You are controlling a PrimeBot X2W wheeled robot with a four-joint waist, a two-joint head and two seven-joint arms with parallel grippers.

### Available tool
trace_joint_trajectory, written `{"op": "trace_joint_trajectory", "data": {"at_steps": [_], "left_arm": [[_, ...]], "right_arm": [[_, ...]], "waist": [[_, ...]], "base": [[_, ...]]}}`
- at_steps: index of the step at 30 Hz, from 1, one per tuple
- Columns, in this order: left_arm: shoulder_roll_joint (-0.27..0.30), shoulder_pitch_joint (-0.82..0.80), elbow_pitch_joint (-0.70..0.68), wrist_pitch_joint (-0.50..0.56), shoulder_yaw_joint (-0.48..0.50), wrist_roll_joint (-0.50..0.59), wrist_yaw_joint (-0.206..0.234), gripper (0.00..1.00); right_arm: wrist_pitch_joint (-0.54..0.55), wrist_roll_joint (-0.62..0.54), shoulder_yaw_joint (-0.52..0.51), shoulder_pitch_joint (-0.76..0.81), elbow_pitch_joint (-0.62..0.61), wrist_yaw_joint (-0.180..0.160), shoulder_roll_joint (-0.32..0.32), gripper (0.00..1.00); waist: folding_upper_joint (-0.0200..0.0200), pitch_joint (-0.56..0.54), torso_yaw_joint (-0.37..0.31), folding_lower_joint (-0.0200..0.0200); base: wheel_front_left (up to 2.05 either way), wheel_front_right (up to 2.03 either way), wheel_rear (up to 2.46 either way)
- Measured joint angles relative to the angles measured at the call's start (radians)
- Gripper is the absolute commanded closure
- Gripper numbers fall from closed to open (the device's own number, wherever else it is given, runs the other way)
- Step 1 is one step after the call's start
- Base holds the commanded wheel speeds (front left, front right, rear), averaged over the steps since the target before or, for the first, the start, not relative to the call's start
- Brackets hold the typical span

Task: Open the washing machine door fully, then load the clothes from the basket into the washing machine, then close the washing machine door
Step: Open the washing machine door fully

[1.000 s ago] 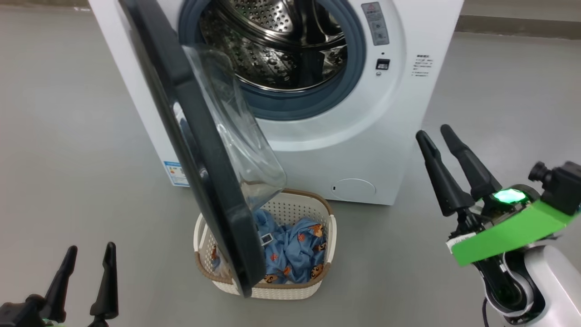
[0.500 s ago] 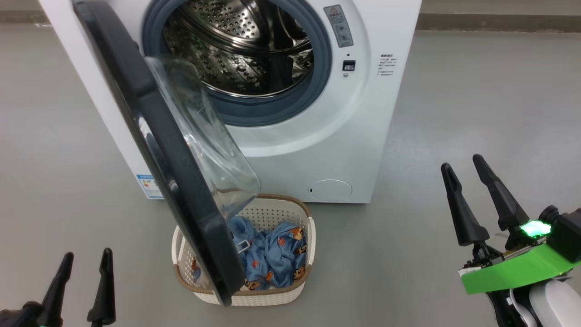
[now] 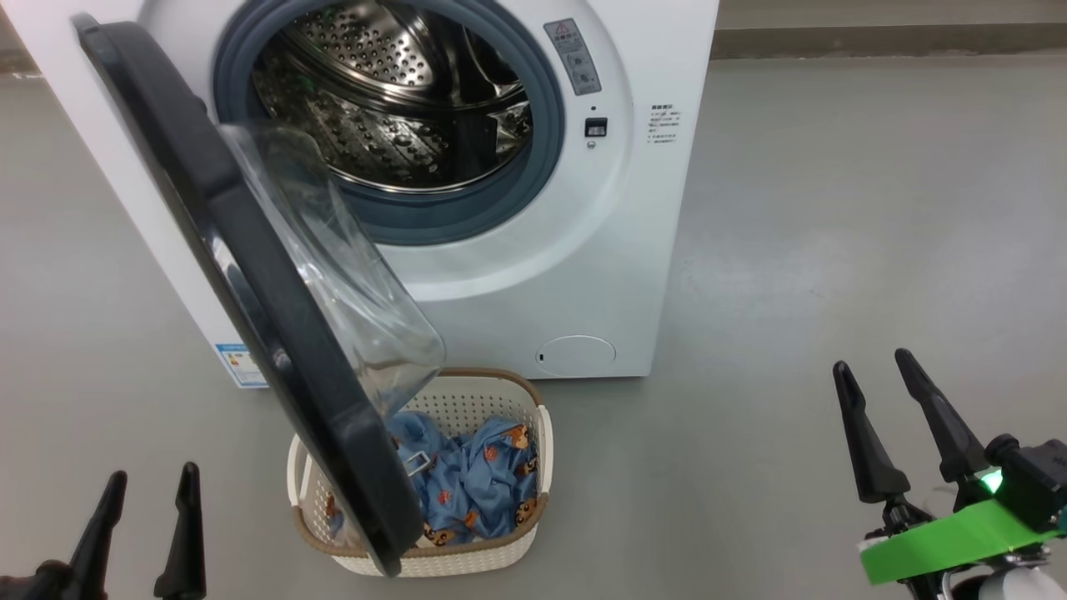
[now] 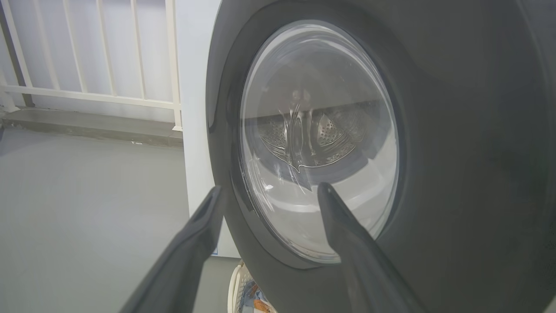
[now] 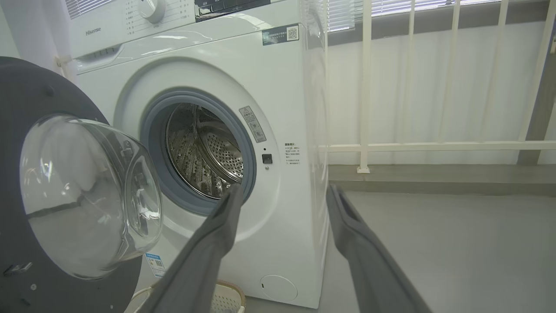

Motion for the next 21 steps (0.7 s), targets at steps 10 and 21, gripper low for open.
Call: {"op": "trace_joint_trajectory", "data": {"at_steps": [10,21], "left_arm": [[-0.001,0.006,-0.003,0.0,0.009,0.007,0.0,0.0],[-0.001,0.008,-0.01,0.0,0.009,0.007,0.0,0.0]], "right_arm": [[-0.001,-0.026,-0.026,0.033,0.053,0.0,0.025,0.0],[-0.001,-0.026,-0.049,0.053,0.062,0.0,0.043,0.0]], "waist": [[0.0,0.003,-0.02,0.0001],[0.0,0.006,-0.019,0.0001]], "base": [[0.0,0.0,0.0],[0.0,0.0,0.0]]}}
